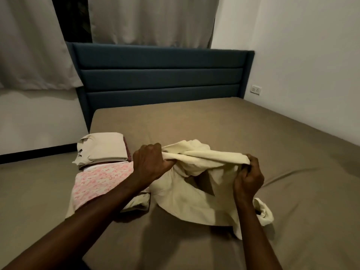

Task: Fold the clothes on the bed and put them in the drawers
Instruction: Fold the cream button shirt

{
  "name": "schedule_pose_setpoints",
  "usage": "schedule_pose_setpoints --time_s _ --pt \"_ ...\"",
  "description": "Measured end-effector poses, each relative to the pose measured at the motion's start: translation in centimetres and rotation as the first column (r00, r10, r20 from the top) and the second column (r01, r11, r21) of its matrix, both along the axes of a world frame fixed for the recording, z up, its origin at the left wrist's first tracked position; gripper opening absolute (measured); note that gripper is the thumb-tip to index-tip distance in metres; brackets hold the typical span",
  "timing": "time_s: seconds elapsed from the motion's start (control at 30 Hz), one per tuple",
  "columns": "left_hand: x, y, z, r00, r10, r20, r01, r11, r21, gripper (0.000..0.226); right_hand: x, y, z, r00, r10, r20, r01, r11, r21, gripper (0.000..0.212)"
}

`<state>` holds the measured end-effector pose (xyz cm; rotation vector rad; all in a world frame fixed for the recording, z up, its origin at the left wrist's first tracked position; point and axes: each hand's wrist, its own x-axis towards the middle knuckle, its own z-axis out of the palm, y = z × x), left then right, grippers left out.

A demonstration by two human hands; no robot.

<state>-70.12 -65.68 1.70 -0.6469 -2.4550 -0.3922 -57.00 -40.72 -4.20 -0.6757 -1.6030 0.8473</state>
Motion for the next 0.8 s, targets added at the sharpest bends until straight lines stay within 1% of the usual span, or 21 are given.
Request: schedule_pose_setpoints --time_s 0.07,0.1,0.13,0.17,0.23,0.3,0.33,0.4,0.43,0.47,0.5,0.53,0.57,0.6,0.63,0.67,0.7,0.73,0.77,0.8 --pt "0.2 0.8 2.5 1.0 -0.001 0.03 -0.002 0.995 0.103 0.081 -0.9 0.7 4.0 0.997 -0.054 -0.054 0.054 0.999 0.0 0.03" --pt "0.4 1.2 3.5 1.0 -0.012 0.018 0.01 0.993 0.116 0.083 -1.3 1.1 5.8 0.994 -0.077 -0.082 0.077 0.997 -0.001 0.029" --pt "0.6 1.8 4.7 0.999 -0.005 -0.031 0.009 0.992 0.124 0.079 -1.6 1.3 8.3 0.988 -0.104 -0.115 0.106 0.994 0.007 0.028" --pt "0.5 2.3 5.7 0.995 0.012 -0.096 0.001 0.991 0.135 0.07 -1.9 1.6 10.5 0.981 -0.149 -0.126 0.153 0.988 0.019 0.027" --pt "0.2 3.1 8.1 0.97 0.031 -0.239 0.019 0.979 0.203 0.05 -2.0 2.3 15.1 0.938 -0.315 -0.143 0.327 0.943 0.069 0.027" --pt "-0.3 3.6 11.0 0.929 0.005 -0.369 0.108 0.953 0.284 0.035 -1.1 2.5 19.2 0.878 -0.451 -0.162 0.473 0.869 0.143 0.026" --pt "-0.6 3.8 12.6 0.909 -0.015 -0.416 0.164 0.931 0.325 0.028 -0.6 2.3 20.9 0.876 -0.459 -0.144 0.48 0.855 0.194 0.027" --pt "-0.5 4.0 16.2 0.877 -0.064 -0.477 0.281 0.873 0.399 0.016 0.6 2.0 24.3 0.905 -0.424 -0.017 0.412 0.87 0.272 0.028" --pt "-0.2 4.0 17.9 0.865 -0.089 -0.493 0.329 0.844 0.424 0.013 1.3 1.7 25.8 0.908 -0.416 0.047 0.388 0.878 0.281 0.028" --pt "-0.1 4.0 19.4 0.86 -0.099 -0.501 0.357 0.819 0.45 0.015 1.9 1.7 27.3 0.905 -0.419 0.072 0.389 0.884 0.257 0.029" --pt "0.0 4.0 20.7 0.86 -0.099 -0.501 0.371 0.796 0.479 0.022 2.7 1.8 28.6 0.911 -0.405 0.073 0.386 0.903 0.188 0.03" --pt "-0.1 3.8 21.8 0.87 -0.09 -0.484 0.364 0.778 0.511 0.03 3.2 2.3 29.7 0.927 -0.372 0.046 0.369 0.927 0.065 0.032" --pt "-0.2 3.5 22.8 0.897 -0.08 -0.434 0.328 0.78 0.534 0.038 3.8 2.9 30.8 0.958 -0.285 -0.023 0.281 0.955 -0.1 0.036" --pt "-0.7 3.1 23.3 0.927 -0.065 -0.369 0.271 0.796 0.541 0.038 4.1 3.7 31.6 0.978 -0.139 -0.157 0.093 0.959 -0.269 0.039" --pt "-0.6 2.7 23.8 0.955 -0.04 -0.293 0.194 0.832 0.519 0.031 4.7 4.3 32.6 0.941 -0.014 -0.337 -0.122 0.917 -0.379 0.042" --pt "-0.9 2.4 23.7 0.97 0.013 -0.243 0.104 0.88 0.464 0.021 4.9 4.7 33.1 0.871 0.063 -0.487 -0.3 0.854 -0.425 0.042" --pt "-0.9 2.2 23.7 0.971 0.068 -0.23 0.031 0.915 0.403 0.015 4.9 5.1 33.5 0.808 0.096 -0.581 -0.403 0.81 -0.427 0.041" --pt "-0.6 2.2 23.6 0.969 0.096 -0.229 -0.008 0.934 0.357 0.015 5.3 5.1 33.7 0.781 0.113 -0.614 -0.429 0.812 -0.396 0.039" --pt "-0.1 2.2 23.5 0.972 0.096 -0.212 -0.018 0.939 0.342 0.015 5.7 5.1 33.7 0.779 0.122 -0.615 -0.422 0.828 -0.37 0.037" --pt "0.3 2.4 23.7 0.979 0.082 -0.187 -0.01 0.933 0.359 0.015 6.1 5.1 33.7 0.773 0.121 -0.623 -0.414 0.84 -0.35 0.035"
